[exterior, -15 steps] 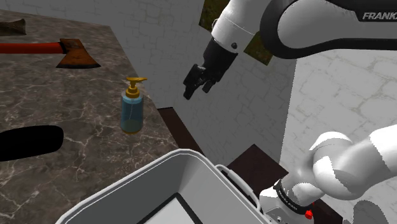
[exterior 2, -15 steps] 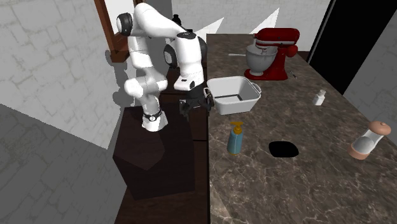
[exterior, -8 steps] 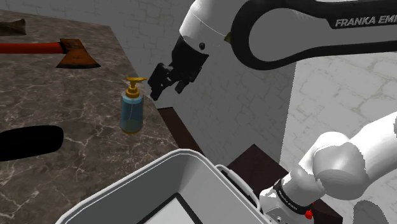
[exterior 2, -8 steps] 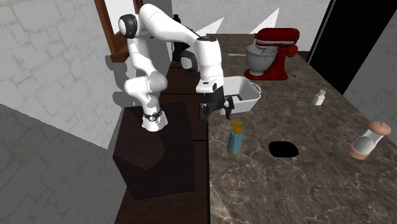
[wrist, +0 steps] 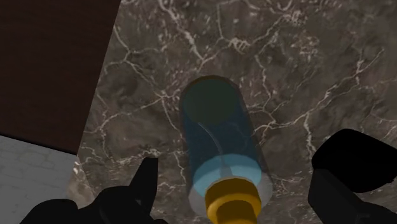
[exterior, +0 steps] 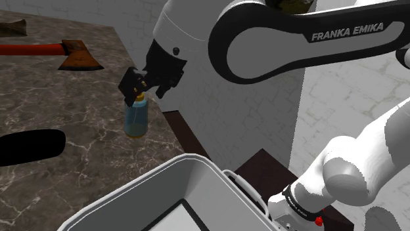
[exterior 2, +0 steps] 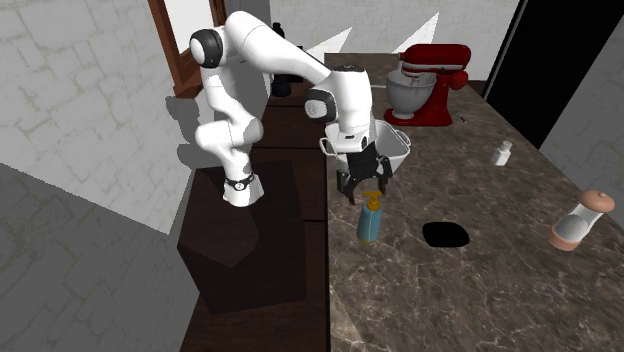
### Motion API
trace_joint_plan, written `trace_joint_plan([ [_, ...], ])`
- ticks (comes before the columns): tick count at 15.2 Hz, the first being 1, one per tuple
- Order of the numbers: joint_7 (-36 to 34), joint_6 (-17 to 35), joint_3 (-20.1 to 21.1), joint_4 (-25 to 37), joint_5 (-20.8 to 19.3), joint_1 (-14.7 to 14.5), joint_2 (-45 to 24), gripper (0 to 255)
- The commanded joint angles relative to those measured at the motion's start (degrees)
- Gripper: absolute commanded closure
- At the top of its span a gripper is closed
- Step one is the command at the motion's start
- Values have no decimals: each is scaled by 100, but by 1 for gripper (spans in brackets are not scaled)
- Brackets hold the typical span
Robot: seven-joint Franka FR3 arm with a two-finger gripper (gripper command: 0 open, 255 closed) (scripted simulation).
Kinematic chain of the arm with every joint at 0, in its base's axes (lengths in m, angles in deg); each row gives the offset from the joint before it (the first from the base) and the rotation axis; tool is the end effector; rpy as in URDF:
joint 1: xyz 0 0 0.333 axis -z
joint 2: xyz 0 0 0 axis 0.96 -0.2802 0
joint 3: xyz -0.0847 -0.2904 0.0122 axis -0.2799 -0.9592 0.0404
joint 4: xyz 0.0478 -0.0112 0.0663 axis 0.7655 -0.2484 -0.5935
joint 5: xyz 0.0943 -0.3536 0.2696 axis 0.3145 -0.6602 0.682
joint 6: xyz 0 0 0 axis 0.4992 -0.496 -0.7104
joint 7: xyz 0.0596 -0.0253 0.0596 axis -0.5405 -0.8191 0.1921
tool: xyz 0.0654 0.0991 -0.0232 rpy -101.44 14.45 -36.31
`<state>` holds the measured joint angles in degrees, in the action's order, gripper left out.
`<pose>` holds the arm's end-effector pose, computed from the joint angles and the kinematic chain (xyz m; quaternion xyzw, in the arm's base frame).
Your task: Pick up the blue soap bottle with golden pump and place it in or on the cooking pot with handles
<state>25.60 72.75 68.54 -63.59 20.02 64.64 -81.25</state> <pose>0.4635 0.4117 0.4572 -0.9810 -0.0855 -0.1612 0.0660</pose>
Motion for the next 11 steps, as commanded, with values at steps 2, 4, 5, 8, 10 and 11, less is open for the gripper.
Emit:
trace_joint_plan([
  [2, -95, 201, 33, -61, -130, 12, -161, 0],
  [4, -149, 302, 47, -85, -208, 19, -255, 0],
  [5, -148, 302, 46, -85, -208, 18, -255, 0],
  [8, -149, 302, 46, -85, -208, 18, -255, 0],
  [10, -149, 302, 46, -85, -208, 18, -255, 0],
  [11, -148, 302, 46, -85, -208, 18, -255, 0],
])
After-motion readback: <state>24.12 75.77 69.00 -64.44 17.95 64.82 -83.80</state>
